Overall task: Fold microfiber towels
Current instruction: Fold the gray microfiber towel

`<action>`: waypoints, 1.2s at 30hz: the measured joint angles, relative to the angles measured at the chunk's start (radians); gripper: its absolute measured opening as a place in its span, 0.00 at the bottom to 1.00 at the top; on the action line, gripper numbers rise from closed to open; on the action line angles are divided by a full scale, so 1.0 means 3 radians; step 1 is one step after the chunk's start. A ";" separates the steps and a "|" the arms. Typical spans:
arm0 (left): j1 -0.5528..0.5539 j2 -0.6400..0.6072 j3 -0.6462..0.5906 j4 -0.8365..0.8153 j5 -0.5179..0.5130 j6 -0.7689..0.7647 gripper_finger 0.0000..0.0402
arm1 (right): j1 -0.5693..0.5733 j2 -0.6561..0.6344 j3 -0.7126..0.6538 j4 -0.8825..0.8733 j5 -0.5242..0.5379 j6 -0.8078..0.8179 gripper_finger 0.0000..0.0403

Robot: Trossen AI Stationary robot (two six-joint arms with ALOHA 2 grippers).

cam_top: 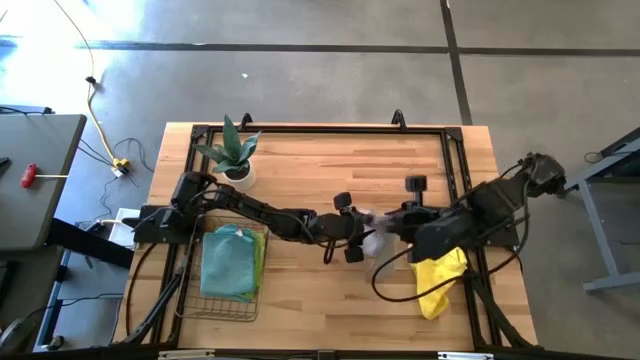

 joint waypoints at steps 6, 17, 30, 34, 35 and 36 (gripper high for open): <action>-0.0007 0.0080 0.0000 -0.0011 0.0011 -0.0035 0.33 | -0.0001 -0.0002 0.0209 -0.0077 0.0006 0.0029 0.00; -0.0125 -0.0027 0.0000 -0.0538 0.0007 -0.0036 0.29 | -0.0002 0.0006 0.0194 -0.0918 0.0005 0.0985 0.00; -0.0146 -0.0102 0.0003 -0.0762 0.0029 -0.0288 0.29 | -0.0001 0.0010 -0.0363 -0.0841 -0.0178 0.1111 0.00; -0.0139 -0.0102 0.0003 -0.0967 0.0038 -0.0450 0.29 | -0.0001 0.0010 -0.0362 -0.0828 -0.0173 0.1084 0.00; -0.0135 -0.0102 0.0003 -0.1007 0.0038 -0.0478 0.29 | -0.0001 0.0010 -0.0361 -0.0825 -0.0172 0.1082 0.00; -0.0132 -0.0102 0.0003 -0.1048 0.0038 -0.0510 0.29 | -0.0001 0.0008 -0.0361 -0.0827 -0.0169 0.1082 0.00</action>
